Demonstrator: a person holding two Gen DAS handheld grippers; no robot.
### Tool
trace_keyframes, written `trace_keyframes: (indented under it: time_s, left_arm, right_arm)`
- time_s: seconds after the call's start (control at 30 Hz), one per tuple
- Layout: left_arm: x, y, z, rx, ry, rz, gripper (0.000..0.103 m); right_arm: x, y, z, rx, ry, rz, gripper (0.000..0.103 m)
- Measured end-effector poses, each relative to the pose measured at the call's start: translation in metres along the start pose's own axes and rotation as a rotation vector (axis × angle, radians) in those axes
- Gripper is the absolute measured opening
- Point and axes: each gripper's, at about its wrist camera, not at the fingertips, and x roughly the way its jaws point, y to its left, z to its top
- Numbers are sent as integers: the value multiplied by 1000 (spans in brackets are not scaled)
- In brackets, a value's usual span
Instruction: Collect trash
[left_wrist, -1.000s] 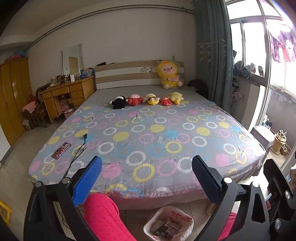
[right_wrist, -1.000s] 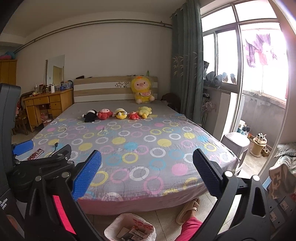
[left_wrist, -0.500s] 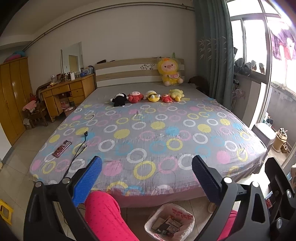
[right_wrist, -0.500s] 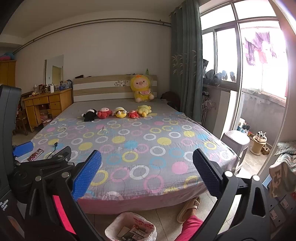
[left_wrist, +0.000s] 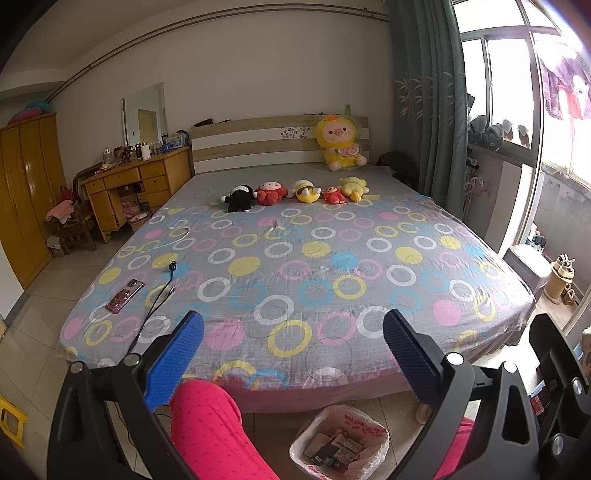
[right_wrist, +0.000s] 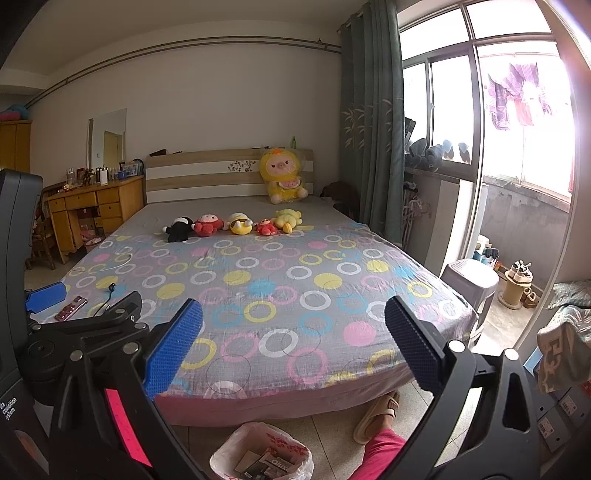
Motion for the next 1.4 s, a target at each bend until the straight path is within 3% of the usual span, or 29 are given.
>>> trace_keyframes:
  time_s: [1.4]
  left_arm:
    - [-1, 8, -5, 6, 7, 2, 95]
  right_arm:
    - [0, 7, -8, 6, 7, -12, 96]
